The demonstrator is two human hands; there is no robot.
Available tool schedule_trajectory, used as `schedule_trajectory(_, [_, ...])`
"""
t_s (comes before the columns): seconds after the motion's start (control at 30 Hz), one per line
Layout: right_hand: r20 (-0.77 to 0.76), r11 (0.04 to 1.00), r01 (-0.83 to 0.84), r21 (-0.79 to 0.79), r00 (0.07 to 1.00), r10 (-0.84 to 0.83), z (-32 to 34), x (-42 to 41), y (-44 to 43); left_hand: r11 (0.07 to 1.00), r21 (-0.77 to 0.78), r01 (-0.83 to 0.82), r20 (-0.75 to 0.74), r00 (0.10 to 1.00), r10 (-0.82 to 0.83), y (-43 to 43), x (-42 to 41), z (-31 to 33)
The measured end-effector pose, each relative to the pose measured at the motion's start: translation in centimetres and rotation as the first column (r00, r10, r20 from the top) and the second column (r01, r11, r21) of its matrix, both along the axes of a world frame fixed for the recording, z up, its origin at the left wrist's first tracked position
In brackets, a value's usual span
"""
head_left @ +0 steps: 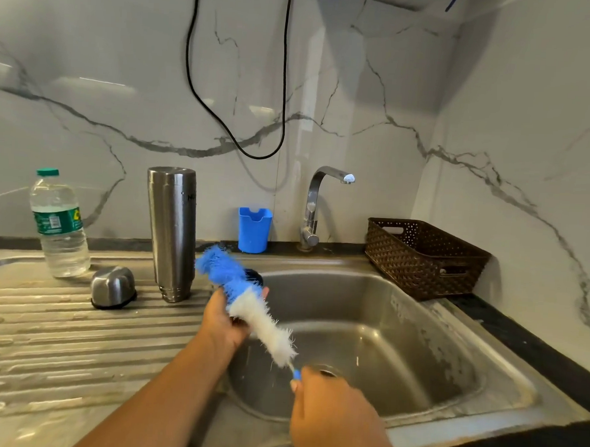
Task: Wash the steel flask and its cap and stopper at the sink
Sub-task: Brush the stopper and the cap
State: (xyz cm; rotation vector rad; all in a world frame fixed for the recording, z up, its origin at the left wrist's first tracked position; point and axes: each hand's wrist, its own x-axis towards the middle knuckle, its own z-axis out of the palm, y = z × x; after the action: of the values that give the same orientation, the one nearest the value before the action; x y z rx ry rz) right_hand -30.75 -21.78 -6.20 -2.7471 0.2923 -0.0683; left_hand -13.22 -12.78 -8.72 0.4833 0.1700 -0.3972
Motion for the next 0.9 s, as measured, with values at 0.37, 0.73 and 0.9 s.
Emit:
schedule_trajectory(0.37, [0.031, 0.999, 0.044, -0.019, 0.999, -0.044, 0.0, 1.9, -0.5, 0.998, 0.026, -0.052, 0.025, 0.998, 0.052, -0.4, 0.0, 0.8])
schedule_trajectory(0.73, [0.09, 0.992, 0.109, -0.06, 0.991, -0.103, 0.5, 2.5, -1.4, 0.995, 0.103, 0.003, -0.01, 1.0, -0.002, -0.8, 0.0, 0.5])
schedule_trajectory(0.9, [0.034, 0.995, 0.017, -0.101, 0.999, -0.014, -0.6, 0.7, 0.3, 1.0, 0.003, 0.005, -0.006, 1.0, -0.005, -0.1, 0.2, 0.0])
